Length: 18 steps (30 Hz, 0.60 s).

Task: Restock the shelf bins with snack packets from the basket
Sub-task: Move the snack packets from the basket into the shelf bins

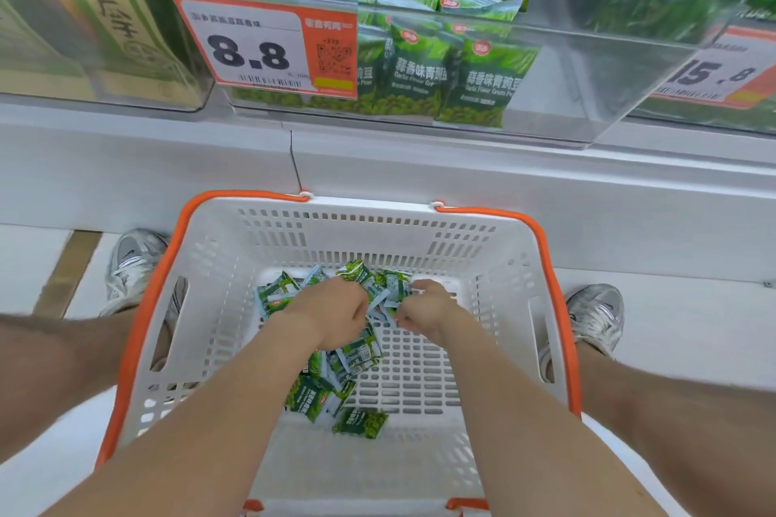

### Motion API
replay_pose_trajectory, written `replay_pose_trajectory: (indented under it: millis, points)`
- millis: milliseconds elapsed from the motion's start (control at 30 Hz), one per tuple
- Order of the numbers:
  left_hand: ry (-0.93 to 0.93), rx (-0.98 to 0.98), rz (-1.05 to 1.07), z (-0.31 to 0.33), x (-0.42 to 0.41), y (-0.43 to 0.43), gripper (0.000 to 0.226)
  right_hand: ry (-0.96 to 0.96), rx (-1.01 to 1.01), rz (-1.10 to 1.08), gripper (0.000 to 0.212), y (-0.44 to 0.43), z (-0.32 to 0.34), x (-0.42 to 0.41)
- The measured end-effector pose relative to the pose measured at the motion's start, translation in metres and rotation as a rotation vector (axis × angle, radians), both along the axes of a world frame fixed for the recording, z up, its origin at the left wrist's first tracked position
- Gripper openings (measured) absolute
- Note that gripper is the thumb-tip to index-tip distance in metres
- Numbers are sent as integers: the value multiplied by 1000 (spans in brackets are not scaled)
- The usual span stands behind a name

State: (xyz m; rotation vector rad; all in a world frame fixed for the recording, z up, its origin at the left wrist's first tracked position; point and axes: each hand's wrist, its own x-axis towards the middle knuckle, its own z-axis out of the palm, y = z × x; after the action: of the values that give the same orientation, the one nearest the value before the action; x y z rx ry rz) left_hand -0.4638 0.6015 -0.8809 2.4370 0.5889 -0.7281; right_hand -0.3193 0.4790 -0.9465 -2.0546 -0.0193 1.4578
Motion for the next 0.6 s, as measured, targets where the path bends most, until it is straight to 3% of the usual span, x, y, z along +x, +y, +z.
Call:
replay_pose_trajectory:
  millis: [200,367,600]
  points:
    - [1,7,5,0,-5,3,18,14,2,-28,80,9,6,-9]
    - [5,-6,33,0,-8,6,19,-160,-103,29,30,18,7,-13]
    - [85,-48,170,1,-13,13,13,232,-36,-117,13,11,35,-11]
